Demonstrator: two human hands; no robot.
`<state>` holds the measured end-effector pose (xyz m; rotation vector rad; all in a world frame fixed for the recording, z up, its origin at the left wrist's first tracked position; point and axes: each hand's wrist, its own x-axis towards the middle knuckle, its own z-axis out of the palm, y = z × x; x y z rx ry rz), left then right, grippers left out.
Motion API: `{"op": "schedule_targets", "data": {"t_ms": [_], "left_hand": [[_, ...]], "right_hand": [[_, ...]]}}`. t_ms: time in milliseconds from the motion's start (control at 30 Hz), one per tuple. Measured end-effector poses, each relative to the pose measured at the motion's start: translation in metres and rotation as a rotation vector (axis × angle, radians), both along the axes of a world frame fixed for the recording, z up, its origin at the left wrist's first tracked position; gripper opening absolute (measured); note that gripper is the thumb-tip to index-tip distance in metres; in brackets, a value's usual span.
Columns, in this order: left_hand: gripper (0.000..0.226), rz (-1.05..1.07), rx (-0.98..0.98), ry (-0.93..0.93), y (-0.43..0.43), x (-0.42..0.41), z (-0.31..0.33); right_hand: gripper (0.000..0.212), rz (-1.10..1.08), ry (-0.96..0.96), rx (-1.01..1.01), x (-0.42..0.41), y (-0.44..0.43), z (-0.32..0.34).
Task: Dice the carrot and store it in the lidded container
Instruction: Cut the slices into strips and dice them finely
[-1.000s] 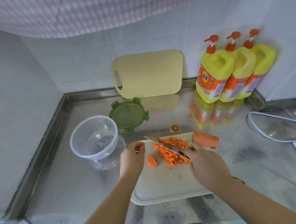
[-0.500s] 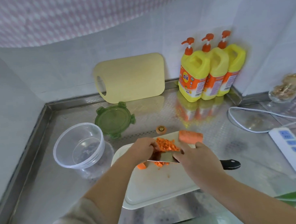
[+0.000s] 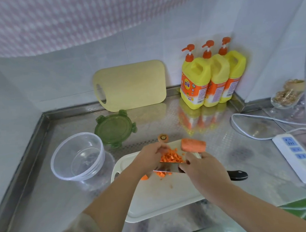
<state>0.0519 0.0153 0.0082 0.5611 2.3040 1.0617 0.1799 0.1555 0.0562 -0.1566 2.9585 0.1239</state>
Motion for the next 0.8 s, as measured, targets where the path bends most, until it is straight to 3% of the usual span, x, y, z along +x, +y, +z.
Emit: {"op": "schedule_targets", "data": {"t_ms": [167,267,367,433,500,600,800], "left_hand": [[0.042,0.31,0.134,0.066,-0.034,-0.005,0.012],[0.027,0.58,0.051,0.074,-0.065,-0.002,-0.006],[0.017,0.599,-0.065,-0.147,-0.076,0.012,-0.033],[0.022,0.601,-0.104,-0.213,-0.074,0.02,-0.044],[0.035,0.64,-0.108,-0.227,-0.07,0.023,-0.054],[0.022,0.648,-0.138,-0.206,-0.063,0.029,-0.054],[0.023,0.694,-0.131,-0.136,-0.06,0.033,-0.057]], "right_hand": [[0.036,-0.153,-0.025,-0.098,0.001,0.004,0.0],[0.019,-0.264,-0.047,-0.308,-0.003,-0.001,-0.005],[0.03,-0.275,-0.112,-0.471,-0.01,-0.016,-0.018],[0.02,-0.258,-0.141,-0.543,-0.014,-0.028,-0.03],[0.011,-0.234,-0.127,-0.561,-0.016,-0.04,-0.038],[0.005,-0.239,-0.134,-0.565,-0.02,-0.052,-0.044],[0.018,-0.249,-0.18,-0.539,-0.022,-0.063,-0.05]]}}
